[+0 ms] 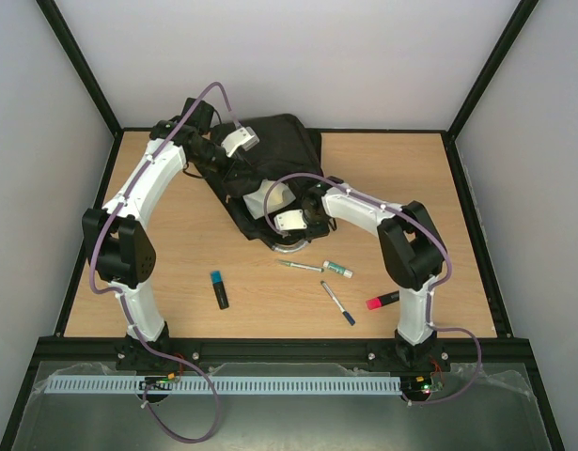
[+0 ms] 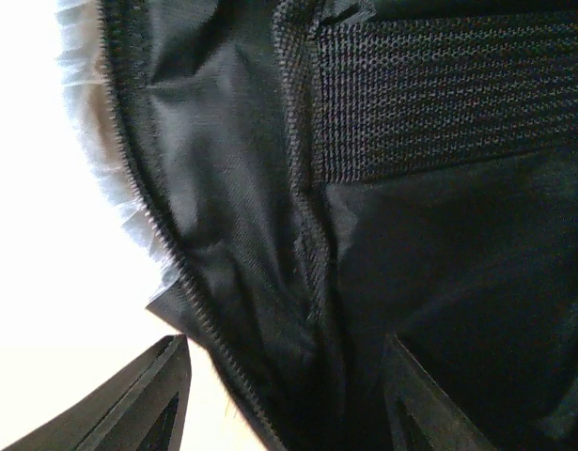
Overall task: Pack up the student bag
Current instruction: Adjust the student bag at the center of the board.
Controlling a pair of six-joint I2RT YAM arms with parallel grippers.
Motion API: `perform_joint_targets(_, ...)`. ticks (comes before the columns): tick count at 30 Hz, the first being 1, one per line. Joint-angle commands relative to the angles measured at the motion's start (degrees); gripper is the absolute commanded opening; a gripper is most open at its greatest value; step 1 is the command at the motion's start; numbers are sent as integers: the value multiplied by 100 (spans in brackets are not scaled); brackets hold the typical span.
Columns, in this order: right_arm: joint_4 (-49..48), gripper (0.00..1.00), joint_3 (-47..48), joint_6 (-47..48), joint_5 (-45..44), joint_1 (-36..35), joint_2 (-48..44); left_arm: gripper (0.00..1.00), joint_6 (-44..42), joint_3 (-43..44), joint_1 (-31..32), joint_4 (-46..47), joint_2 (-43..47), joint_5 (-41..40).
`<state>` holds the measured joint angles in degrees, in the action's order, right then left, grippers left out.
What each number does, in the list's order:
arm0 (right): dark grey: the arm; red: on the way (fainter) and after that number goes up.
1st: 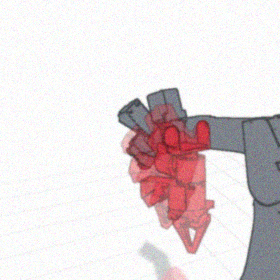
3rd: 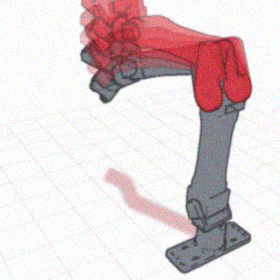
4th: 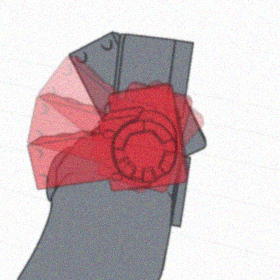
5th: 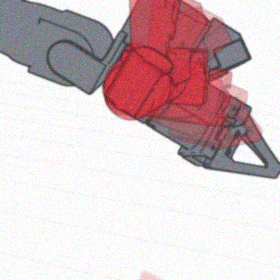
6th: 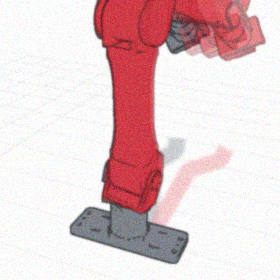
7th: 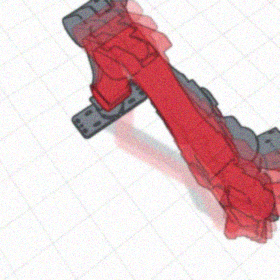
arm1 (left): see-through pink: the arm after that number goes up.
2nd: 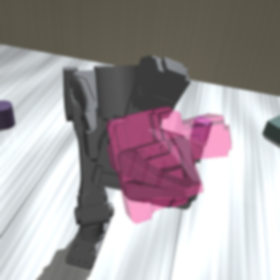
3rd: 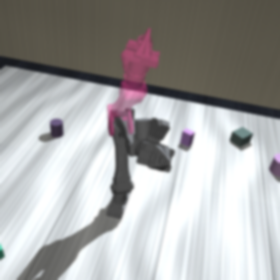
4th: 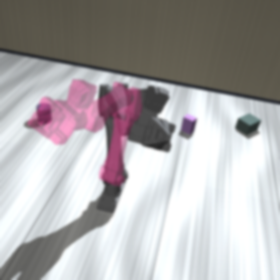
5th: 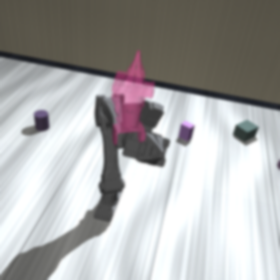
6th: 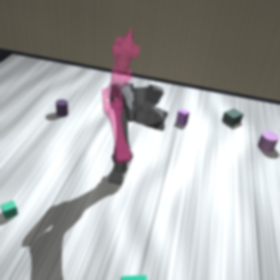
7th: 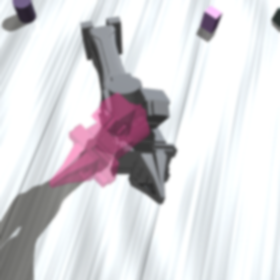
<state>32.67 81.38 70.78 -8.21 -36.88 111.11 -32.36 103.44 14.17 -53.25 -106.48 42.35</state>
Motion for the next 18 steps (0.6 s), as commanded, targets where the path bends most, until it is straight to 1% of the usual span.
perform_joint_targets(1,213,56,282,157,-189,-10,351,2,-78,80,-51,186,162,171)
perform_joint_targets(4,305,50,356,195,-196,-12,445,2,-78,79,-50,184,140,203)
perform_joint_targets(6,344,42,339,236,-182,-12,442,2,-67,75,-49,184,144,212)
perform_joint_targets(7,361,35,327,254,-189,-12,438,2,-69,75,-48,188,137,210)
perform_joint_targets(10,453,9,370,287,-209,-12,384,2,-69,88,-47,191,127,221)
perform_joint_targets(11,502,2,404,290,-189,-12,345,2,-69,89,-47,189,117,221)
perform_joint_targets(15,723,1,747,169,111,-12,-24,2,-81,127,-55,172,101,176)
perform_joint_targets(18,948,1,1179,27,354,-12,-352,2,-163,196,-126,130,59,79)
